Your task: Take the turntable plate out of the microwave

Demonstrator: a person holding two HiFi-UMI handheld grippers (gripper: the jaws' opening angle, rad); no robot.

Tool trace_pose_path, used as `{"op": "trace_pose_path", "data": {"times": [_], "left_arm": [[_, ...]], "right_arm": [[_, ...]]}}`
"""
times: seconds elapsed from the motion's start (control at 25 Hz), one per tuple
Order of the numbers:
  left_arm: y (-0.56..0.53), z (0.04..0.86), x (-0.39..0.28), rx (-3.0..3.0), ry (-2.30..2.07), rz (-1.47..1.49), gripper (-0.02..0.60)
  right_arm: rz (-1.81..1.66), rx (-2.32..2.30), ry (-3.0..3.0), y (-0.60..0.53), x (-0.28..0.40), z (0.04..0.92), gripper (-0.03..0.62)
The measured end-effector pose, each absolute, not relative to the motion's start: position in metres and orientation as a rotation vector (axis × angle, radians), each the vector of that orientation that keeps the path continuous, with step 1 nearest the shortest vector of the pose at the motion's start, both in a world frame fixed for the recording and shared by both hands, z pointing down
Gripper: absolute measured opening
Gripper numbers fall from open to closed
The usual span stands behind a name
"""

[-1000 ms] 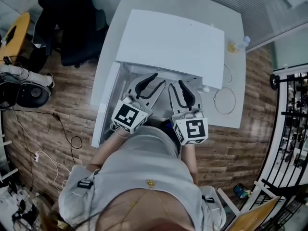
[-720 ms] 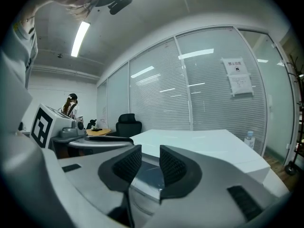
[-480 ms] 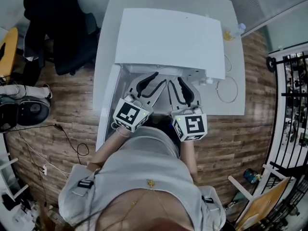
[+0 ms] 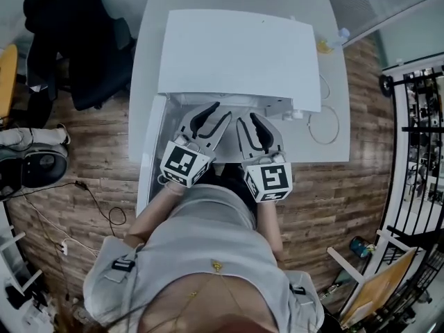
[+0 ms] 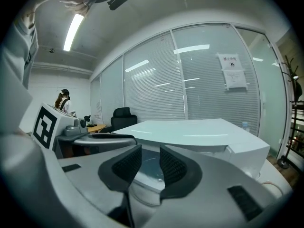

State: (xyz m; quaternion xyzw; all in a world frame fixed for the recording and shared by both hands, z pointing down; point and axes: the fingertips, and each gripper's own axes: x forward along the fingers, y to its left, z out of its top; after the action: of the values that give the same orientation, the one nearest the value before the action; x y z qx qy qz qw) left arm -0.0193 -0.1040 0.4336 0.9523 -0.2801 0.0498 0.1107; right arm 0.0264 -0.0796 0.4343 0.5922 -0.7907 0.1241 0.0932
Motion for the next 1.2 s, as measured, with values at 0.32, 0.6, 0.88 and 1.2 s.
{"op": "trace_pose_path", "data": {"times": [0.32, 0.6, 0.88, 1.2], "left_arm": [[-0.107, 0.463, -0.022, 2.730, -0.876, 0.196, 0.137], [-0.105, 0.487, -0.026, 2.678, -0.907, 0.225, 0.137], [-0.107, 0.508, -0.032, 2.642, -0.930, 0.293, 0.135], [-0.111, 0.539, -0.049, 2.515, -0.955, 0.346, 0.137]], "right_arm": [[0.487, 1.717, -2.359, -0.087, 0.021, 0.461, 0.129], [0.539, 1.686, -2.352, -0.087, 0.017, 0.483, 0.129], [0.598, 1.639, -2.327, -0.086, 0.015, 0.509, 0.129], [0.677, 1.583, -2.289, -0.090, 0.016, 0.537, 0.129]]}}
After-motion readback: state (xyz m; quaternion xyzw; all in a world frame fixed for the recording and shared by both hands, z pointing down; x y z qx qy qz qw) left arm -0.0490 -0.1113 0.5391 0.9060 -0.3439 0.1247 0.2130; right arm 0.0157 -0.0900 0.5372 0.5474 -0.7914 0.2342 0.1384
